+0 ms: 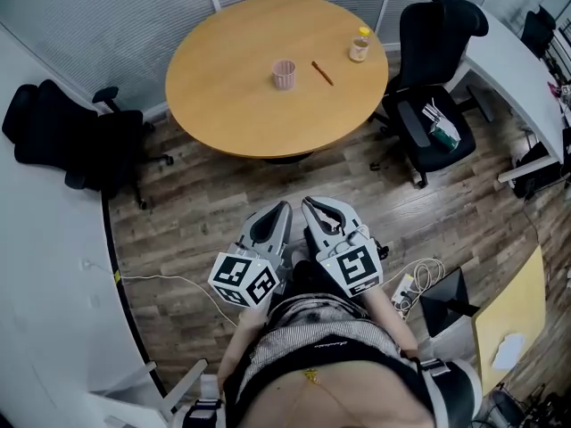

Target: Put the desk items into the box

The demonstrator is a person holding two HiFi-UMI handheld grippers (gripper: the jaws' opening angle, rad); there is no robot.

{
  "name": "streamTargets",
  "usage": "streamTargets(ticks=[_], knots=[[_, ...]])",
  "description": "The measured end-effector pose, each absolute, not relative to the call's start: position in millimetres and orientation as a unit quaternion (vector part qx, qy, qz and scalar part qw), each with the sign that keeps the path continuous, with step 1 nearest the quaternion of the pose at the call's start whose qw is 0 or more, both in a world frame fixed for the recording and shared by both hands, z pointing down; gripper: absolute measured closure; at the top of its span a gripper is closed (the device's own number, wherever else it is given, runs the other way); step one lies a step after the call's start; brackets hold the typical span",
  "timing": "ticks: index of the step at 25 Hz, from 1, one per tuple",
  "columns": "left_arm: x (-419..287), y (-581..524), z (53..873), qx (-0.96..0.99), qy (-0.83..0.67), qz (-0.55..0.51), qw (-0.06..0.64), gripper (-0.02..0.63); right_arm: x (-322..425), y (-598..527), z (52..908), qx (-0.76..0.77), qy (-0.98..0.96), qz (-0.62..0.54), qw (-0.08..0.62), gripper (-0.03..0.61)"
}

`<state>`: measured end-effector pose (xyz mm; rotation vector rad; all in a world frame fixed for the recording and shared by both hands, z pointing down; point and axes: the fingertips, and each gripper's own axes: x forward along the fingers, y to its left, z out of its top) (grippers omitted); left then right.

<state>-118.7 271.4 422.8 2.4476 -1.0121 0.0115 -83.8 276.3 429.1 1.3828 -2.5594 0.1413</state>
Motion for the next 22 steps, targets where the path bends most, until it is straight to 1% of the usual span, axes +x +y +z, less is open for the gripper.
streamTargets(ticks=[10,22], knots=[[-89.2,226.3,415.2,0.901,-0.366,0.006,0.234,0.612,-60.9,234.5,423.7,0.473,-0.872,0.040,0.116,0.554],[-63.4,160.0,412.9,0.890,-0.393,-0.002,0.231,0.612,-40.3,163.0,416.3,0.438,-0.893,0.033,0.101,0.554]])
